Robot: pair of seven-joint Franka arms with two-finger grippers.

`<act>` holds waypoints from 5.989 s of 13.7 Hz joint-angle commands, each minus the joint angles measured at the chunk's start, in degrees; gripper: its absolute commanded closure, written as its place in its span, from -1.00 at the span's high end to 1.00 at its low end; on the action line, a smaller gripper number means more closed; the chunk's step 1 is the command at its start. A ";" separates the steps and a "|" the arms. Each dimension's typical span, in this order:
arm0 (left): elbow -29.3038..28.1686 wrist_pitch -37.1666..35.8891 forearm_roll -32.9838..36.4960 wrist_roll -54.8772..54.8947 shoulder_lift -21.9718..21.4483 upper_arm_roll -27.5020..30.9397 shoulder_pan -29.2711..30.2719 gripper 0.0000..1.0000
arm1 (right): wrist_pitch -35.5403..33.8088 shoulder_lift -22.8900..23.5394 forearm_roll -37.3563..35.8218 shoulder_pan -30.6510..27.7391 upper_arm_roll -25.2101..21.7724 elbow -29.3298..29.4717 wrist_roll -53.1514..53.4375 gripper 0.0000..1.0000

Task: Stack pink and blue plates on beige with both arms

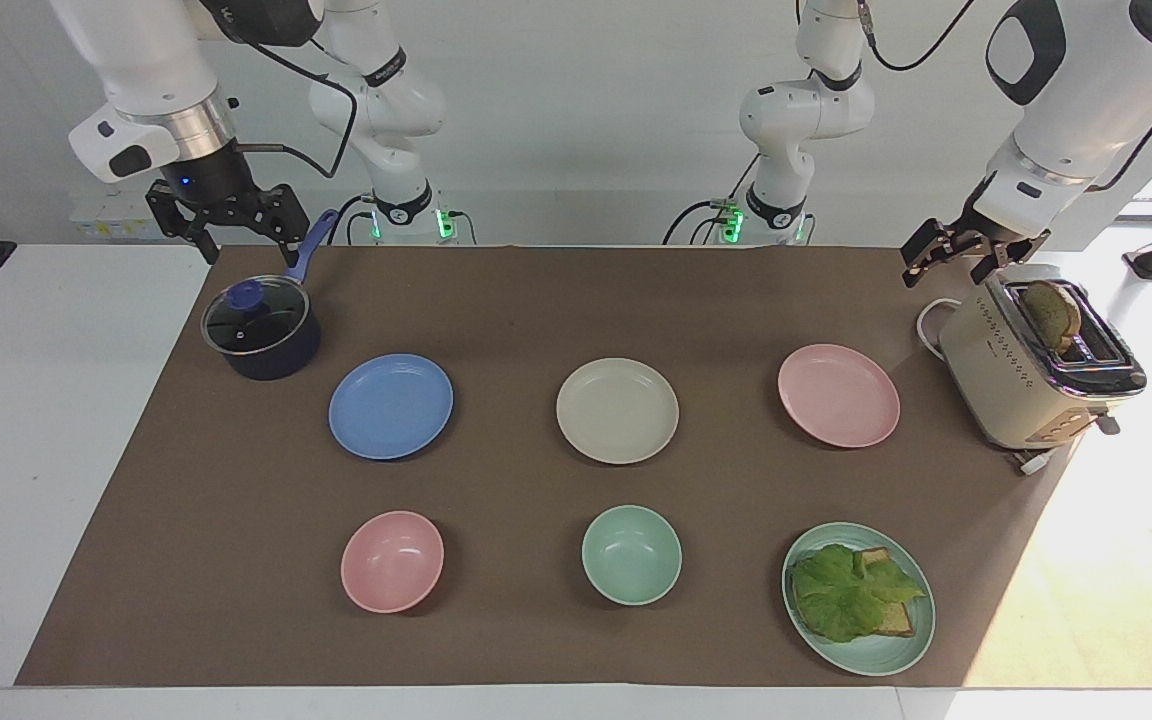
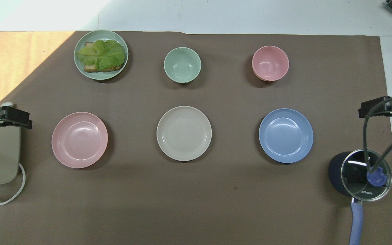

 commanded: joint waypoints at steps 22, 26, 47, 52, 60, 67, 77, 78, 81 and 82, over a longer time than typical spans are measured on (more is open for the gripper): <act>-31.53 32.75 -0.41 0.45 6.67 1.09 5.85 1.00 | 0.01 -0.79 -0.67 -0.50 0.07 -0.70 1.13 1.00; -34.18 32.77 -0.41 -1.22 6.05 1.09 6.03 1.00 | 0.36 -0.79 -0.50 -0.50 0.07 -0.70 1.12 1.00; -15.99 9.56 -9.02 -10.58 7.28 -0.13 2.72 -1.00 | 16.87 -1.05 -0.24 -0.41 0.16 -16.07 0.42 1.00; -16.69 16.14 -11.14 -25.72 7.28 -0.14 -11.00 -1.00 | 27.23 -0.53 1.08 -0.42 0.16 -24.15 0.33 1.00; -19.42 32.49 -12.37 -33.65 11.84 -0.05 -27.62 -1.00 | 44.98 3.43 3.37 -1.73 0.07 -36.81 -2.30 1.00; -18.72 31.11 -11.49 -33.30 11.76 0.47 -26.58 1.00 | 52.72 6.15 3.46 -2.61 0.16 -42.79 -2.30 0.84; -11.26 18.63 2.66 -16.28 5.62 0.74 -10.61 1.00 | 53.97 9.05 14.35 -4.02 0.25 -42.80 -8.45 -0.64; -8.81 15.31 2.66 -14.16 5.00 0.74 -8.67 1.00 | 53.80 9.05 16.44 -4.02 0.25 -42.54 -8.45 -0.96; -1.16 5.72 2.57 -7.39 4.47 0.91 -5.58 1.00 | 49.07 8.00 18.92 -3.76 0.25 -39.82 -8.37 -1.00; -0.18 4.39 2.57 -7.29 3.33 0.91 -5.14 1.00 | 46.35 6.69 18.92 -3.49 0.25 -38.77 -8.37 -1.00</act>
